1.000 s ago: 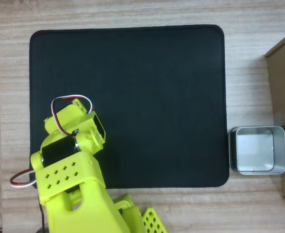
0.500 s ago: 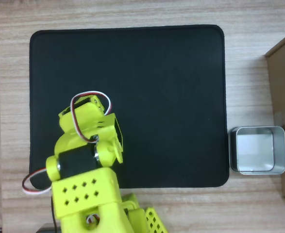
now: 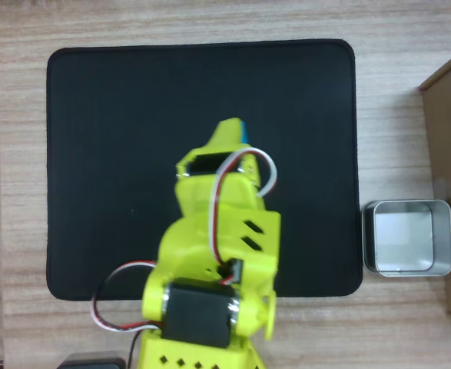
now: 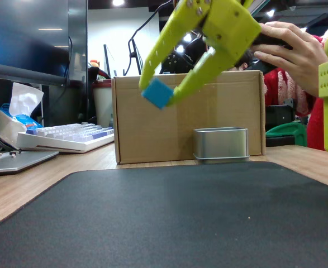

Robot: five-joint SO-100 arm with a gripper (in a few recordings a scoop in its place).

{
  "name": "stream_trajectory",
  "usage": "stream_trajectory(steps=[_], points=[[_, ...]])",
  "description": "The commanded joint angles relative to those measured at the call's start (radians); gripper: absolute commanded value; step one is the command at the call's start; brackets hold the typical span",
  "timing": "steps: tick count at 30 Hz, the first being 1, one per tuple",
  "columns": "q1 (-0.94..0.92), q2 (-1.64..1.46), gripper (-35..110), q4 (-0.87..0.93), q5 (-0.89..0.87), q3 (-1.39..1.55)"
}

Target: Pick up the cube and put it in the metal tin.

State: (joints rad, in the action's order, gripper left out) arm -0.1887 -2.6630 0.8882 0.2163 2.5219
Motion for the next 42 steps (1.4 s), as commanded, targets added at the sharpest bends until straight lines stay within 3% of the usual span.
stream_trajectory(steps=[1,6,13,23,26,33,39,42], points=[[-0.067,-0.054,0,0.009,0.025,0.011],[-0.179,-0.147,0,0.118,0.020,-0.040],[-0.377,-0.190,0,0.118,0.092,-0.078],[-0.715,-0.002,0,-0.051,0.183,-0.101],[-0.788,0.052,0,-0.054,0.279,-0.106],[-0.891,0.190,0,-0.238,0.420,-0.043],[-0.851,0.218,1,-0.291,0.499,0.017],[-0.834,0.204,9,-0.310,0.500,0.048]])
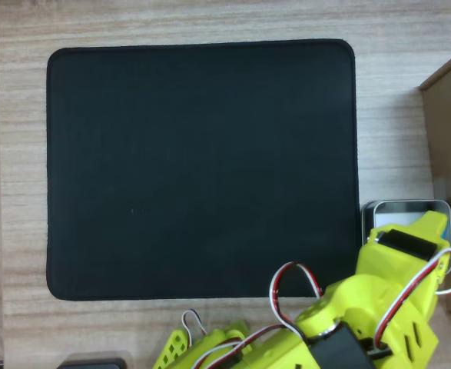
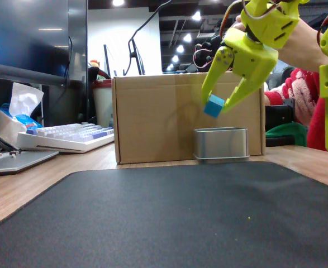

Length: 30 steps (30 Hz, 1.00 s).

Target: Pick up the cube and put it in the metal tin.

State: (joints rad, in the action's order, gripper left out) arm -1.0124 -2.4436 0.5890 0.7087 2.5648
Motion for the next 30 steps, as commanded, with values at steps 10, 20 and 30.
stream_trajectory(steps=[10,20,30], points=[[0.034,-0.054,21,-0.067,-0.020,0.008],[0.265,-0.158,18,-0.067,-0.276,-0.061],[0.528,-0.276,18,-0.095,-0.465,-0.072]])
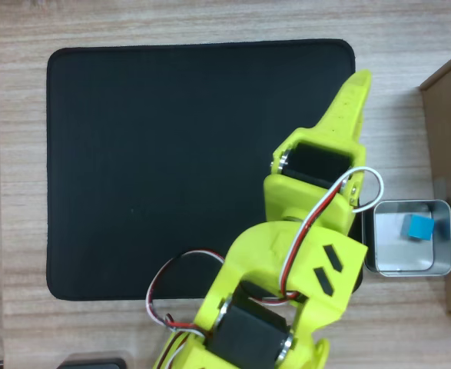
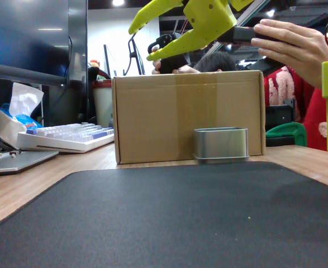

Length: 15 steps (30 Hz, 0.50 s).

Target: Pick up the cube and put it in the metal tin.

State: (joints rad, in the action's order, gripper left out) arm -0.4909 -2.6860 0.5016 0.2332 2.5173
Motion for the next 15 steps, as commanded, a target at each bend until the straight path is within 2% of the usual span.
stream_trajectory(steps=[1,7,15], points=[[0.035,-0.055,18,-0.026,-0.008,-0.006],[0.247,-0.172,18,-0.040,-0.052,0.124],[0.362,-0.356,11,-0.040,-0.081,0.299]])
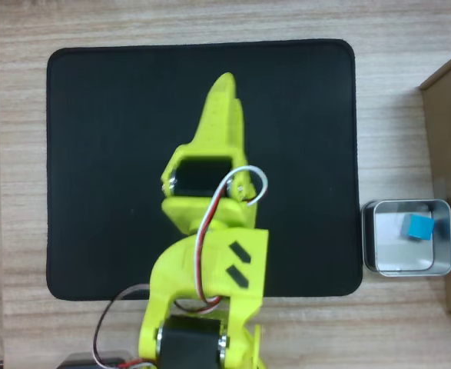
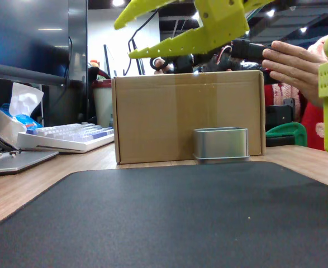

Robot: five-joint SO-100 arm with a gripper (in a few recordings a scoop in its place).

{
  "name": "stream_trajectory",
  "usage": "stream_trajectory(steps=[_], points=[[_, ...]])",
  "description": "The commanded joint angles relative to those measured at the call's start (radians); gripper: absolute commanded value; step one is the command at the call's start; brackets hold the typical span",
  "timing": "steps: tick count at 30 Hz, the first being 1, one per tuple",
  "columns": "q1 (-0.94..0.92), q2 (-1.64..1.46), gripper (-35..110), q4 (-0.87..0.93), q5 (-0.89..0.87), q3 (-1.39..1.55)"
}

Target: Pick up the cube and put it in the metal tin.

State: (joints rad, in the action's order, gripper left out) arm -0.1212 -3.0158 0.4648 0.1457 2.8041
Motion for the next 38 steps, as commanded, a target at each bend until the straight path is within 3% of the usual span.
stream_trajectory(steps=[1,16,20,28,38], points=[[0.000,-0.054,9,-0.003,0.011,0.035],[0.078,-0.268,0,0.155,0.052,0.227],[0.072,-0.321,0,0.172,-0.005,0.288],[0.049,-0.347,0,0.373,-0.236,0.296],[0.044,-0.348,0,0.374,-0.235,0.296]])
